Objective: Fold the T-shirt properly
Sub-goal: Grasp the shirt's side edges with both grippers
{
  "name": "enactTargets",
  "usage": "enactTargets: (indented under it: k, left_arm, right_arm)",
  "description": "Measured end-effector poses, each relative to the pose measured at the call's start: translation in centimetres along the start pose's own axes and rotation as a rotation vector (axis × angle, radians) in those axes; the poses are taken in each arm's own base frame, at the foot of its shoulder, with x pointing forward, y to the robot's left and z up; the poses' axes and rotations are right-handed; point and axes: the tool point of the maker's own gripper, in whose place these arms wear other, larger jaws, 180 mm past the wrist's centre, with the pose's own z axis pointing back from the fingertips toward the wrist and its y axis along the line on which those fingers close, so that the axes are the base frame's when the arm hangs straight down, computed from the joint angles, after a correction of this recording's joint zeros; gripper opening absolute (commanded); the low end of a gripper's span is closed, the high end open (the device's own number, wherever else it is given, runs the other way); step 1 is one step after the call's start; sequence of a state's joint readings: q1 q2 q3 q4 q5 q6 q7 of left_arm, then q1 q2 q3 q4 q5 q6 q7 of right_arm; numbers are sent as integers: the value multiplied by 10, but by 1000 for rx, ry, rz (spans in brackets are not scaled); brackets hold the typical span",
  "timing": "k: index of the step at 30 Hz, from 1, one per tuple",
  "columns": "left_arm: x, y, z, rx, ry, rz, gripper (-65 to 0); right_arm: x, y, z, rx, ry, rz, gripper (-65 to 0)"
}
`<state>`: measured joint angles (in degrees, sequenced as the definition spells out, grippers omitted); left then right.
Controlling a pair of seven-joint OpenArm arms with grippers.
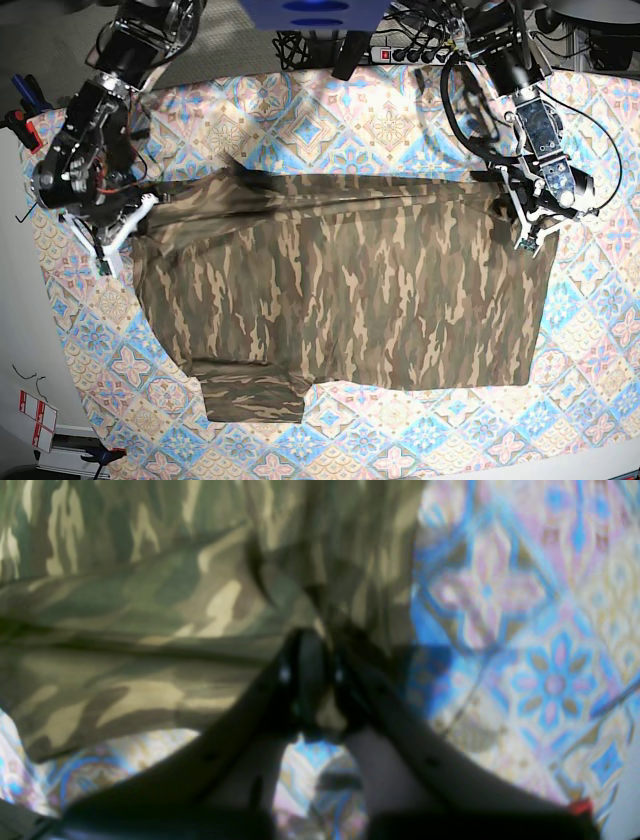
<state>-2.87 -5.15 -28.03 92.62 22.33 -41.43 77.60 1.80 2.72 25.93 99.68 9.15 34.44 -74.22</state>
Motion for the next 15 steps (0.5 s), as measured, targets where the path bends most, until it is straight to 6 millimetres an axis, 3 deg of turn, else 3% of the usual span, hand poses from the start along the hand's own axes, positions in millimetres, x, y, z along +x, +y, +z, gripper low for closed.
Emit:
enactTargets:
  k: [6, 12, 15]
  left_arm:
    - [8, -8, -15, -57, 37, 24, -650]
    - [12, 1, -14, -52, 47, 55, -650]
    - [20, 5, -11, -46, 23, 63, -650]
  right_arm:
    - [24, -4, 0, -41, -18, 46, -643]
    - [4, 2, -18, 0, 61, 19, -643]
    - [15, 0, -20, 1, 17, 18, -643]
